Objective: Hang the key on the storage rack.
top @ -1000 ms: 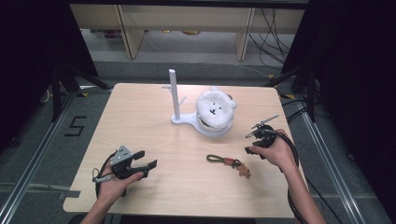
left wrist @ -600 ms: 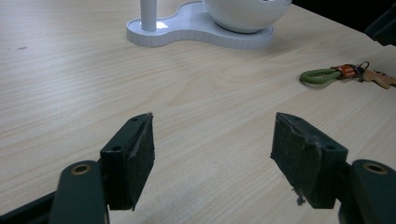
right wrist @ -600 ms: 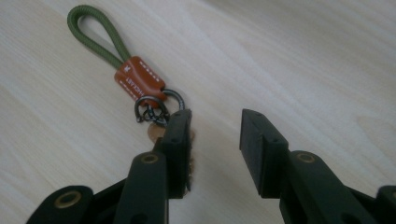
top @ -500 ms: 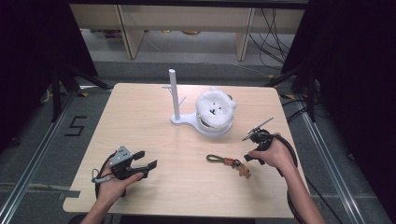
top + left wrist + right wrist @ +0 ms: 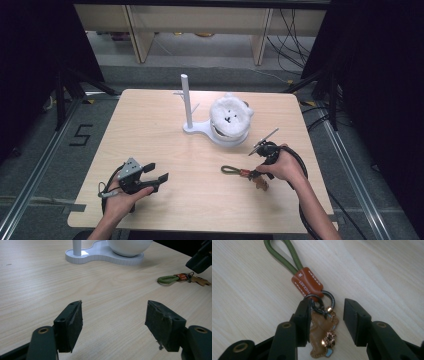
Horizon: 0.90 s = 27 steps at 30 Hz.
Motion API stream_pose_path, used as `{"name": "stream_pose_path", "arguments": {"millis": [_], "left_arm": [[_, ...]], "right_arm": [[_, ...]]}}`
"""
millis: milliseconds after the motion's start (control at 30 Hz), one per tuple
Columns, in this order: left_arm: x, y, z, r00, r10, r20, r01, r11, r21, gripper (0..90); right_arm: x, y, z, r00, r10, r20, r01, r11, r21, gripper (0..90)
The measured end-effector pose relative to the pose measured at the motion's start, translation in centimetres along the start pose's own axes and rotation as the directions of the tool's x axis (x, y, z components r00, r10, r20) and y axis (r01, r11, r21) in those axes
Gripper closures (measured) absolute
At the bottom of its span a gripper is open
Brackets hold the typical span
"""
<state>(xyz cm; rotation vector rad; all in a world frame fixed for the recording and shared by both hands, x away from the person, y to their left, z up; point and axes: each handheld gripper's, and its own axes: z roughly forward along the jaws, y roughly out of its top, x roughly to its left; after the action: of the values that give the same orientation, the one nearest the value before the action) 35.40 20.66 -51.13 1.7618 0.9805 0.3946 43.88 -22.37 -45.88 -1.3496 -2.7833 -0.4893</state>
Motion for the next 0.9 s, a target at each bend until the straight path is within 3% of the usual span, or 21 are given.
{"name": "stream_pose_path", "arguments": {"millis": [33, 67, 133, 333, 800, 867, 900], "left_arm": [[0.0, 0.0, 0.0, 1.0000, -0.001, 0.002, 0.001, 1.0000, -0.002, 29.5], [0.0, 0.0, 0.0, 1.0000, -0.001, 0.002, 0.001, 1.0000, -0.002, 29.5], [0.0, -0.1, 0.0, 1.0000, -0.001, 0.003, 0.002, 1.0000, -0.001, 29.5], [0.0, -0.1, 0.0, 1.0000, -0.003, 0.003, 0.003, 1.0000, -0.002, 29.5], [-0.1, -0.1, 0.1, 1.0000, -0.007, 0.005, 0.007, 1.0000, 0.000, 29.5], [0.0, -0.1, 0.1, 0.9999, -0.006, 0.011, 0.006, 1.0000, -0.005, 29.5], [0.0, -0.1, 0.1, 0.9999, -0.006, 0.012, 0.006, 1.0000, -0.005, 29.5]], "right_arm": [[-0.1, 0.2, 0.0, 0.9997, -0.024, 0.008, 0.024, 1.000, 0.000, 57.3], [0.0, 0.3, 0.0, 0.9999, -0.010, 0.004, 0.010, 1.000, 0.002, 57.1], [0.1, 0.7, 0.0, 0.9994, -0.034, 0.003, 0.034, 0.999, 0.006, 56.1], [0.6, 1.9, 0.4, 0.9901, -0.140, 0.005, 0.140, 0.990, 0.017, 53.3], [1.8, 3.1, 2.1, 0.9729, -0.231, -0.008, 0.231, 0.970, 0.070, 50.4], [1.9, 3.2, 2.5, 0.9589, -0.284, 0.004, 0.282, 0.956, 0.084, 51.8], [1.9, 3.2, 2.6, 0.9584, -0.285, 0.005, 0.284, 0.955, 0.090, 52.2]]}}
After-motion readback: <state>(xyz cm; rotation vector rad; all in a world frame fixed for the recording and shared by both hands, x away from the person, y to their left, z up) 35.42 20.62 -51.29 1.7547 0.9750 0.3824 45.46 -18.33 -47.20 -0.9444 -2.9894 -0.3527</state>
